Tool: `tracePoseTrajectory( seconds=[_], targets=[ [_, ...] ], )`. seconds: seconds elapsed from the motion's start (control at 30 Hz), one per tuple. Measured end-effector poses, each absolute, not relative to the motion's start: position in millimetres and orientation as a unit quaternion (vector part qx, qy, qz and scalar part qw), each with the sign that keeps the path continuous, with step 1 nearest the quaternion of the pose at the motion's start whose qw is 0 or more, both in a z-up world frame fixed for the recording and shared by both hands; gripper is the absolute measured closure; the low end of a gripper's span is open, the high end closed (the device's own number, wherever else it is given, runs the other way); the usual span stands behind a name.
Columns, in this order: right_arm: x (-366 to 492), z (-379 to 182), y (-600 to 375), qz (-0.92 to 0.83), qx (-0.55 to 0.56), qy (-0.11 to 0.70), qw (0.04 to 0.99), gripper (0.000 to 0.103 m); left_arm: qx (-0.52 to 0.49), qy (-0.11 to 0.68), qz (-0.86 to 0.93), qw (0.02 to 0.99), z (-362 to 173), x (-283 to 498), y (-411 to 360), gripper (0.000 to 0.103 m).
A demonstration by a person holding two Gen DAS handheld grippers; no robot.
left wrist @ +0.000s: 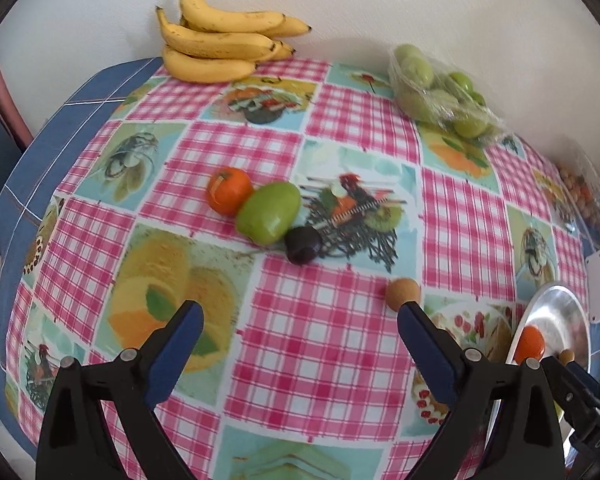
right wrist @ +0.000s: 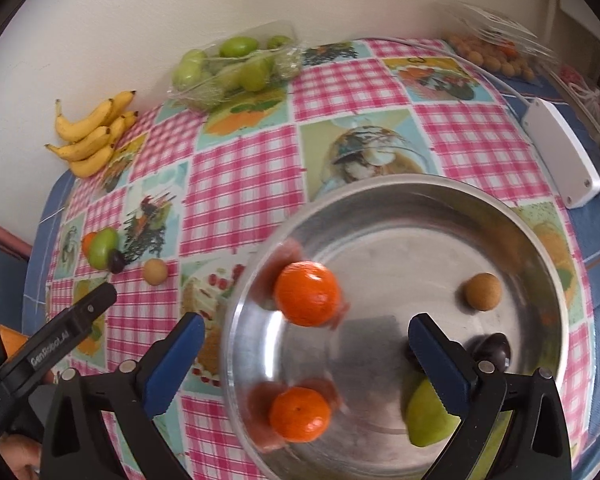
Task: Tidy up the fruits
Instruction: 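Move both open tools back toward the remaining fruits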
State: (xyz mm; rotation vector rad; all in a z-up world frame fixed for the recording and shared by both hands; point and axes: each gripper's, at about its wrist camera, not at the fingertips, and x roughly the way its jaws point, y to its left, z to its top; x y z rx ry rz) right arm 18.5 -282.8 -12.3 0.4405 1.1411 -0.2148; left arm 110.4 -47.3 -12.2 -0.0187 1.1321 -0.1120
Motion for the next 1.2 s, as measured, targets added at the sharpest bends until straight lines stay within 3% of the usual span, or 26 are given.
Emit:
tracePoseTrajectory(
  seconds=[0.6, 1.0, 1.1, 1.2],
  targets=[
    [49, 6, -223, -0.043, 0.155, 0.515, 0.842, 0.000, -0.113, 0.529, -0.039, 0.840, -2, 133, 24, 0.005],
    [85, -7, -180, -0.015, 0.115, 0.525, 0.843, 0.000, -0.106, 0.500, -0.057, 0.857, 4, 142, 27, 0.005],
    [95, -14, -170, 0.000, 0.111, 0.527, 0.842, 0.002, -0.100, 0.491, -0.061, 0.863, 6, 145, 24, 0.005],
    [103, -21, -165, 0.008, 0.110, 0.534, 0.838, 0.012, -0.105, 0.500, -0.065, 0.857, 3, 148, 22, 0.005]
  ],
)
